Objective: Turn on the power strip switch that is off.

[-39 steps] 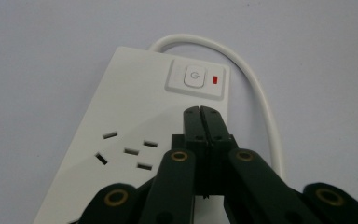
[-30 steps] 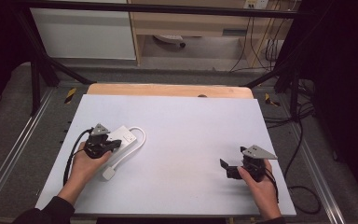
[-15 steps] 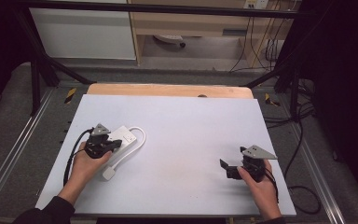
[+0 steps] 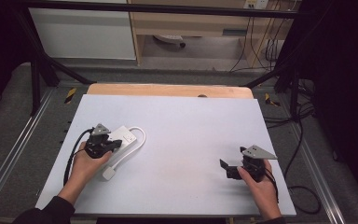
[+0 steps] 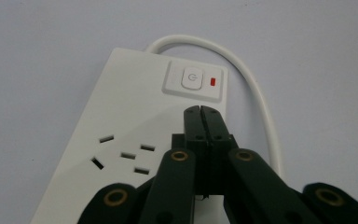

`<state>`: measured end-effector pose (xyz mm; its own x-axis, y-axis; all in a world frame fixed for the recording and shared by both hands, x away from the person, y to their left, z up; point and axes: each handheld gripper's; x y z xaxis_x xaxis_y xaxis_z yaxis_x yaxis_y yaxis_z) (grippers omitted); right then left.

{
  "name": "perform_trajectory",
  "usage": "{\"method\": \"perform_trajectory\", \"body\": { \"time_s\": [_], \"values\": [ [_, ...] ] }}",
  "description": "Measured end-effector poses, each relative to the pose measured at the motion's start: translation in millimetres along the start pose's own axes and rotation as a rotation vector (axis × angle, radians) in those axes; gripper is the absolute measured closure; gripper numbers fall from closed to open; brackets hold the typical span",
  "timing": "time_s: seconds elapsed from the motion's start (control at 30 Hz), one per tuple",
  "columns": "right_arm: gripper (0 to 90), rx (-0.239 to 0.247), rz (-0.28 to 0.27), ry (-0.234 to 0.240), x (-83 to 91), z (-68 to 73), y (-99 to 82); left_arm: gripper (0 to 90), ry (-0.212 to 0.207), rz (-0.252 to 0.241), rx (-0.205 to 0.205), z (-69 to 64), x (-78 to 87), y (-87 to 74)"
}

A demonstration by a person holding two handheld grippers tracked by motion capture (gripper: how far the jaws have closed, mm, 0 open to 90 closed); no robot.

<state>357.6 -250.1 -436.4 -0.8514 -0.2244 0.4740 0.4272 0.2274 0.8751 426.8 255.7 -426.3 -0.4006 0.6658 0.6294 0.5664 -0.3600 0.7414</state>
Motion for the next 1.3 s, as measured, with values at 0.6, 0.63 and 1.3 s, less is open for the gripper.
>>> {"method": "perform_trajectory", "body": {
  "time_s": [0.6,0.63,1.3],
  "values": [
    [3.0,-0.003,-0.002,-0.002,0.3,-0.5,-0.1,90.0,0.000,0.010,-0.001,0.0,-2.9,0.4],
    [3.0,-0.001,-0.002,-0.002,0.0,-0.6,-0.1,90.0,-0.001,0.010,0.000,0.1,-2.8,0.4],
    [3.0,-0.001,-0.002,-0.002,0.5,-0.2,-0.1,90.0,0.007,0.001,-0.006,0.4,-5.2,0.9]
  ]
}}
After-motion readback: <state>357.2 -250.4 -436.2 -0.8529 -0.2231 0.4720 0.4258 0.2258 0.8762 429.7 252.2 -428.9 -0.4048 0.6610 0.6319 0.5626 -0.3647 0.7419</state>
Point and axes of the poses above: each handheld gripper's, and its own axes: x roughly backward along the jaws, y roughly out of its top, z roughly to its left, and after that the axes turned 15 degrees about -y, right-handed
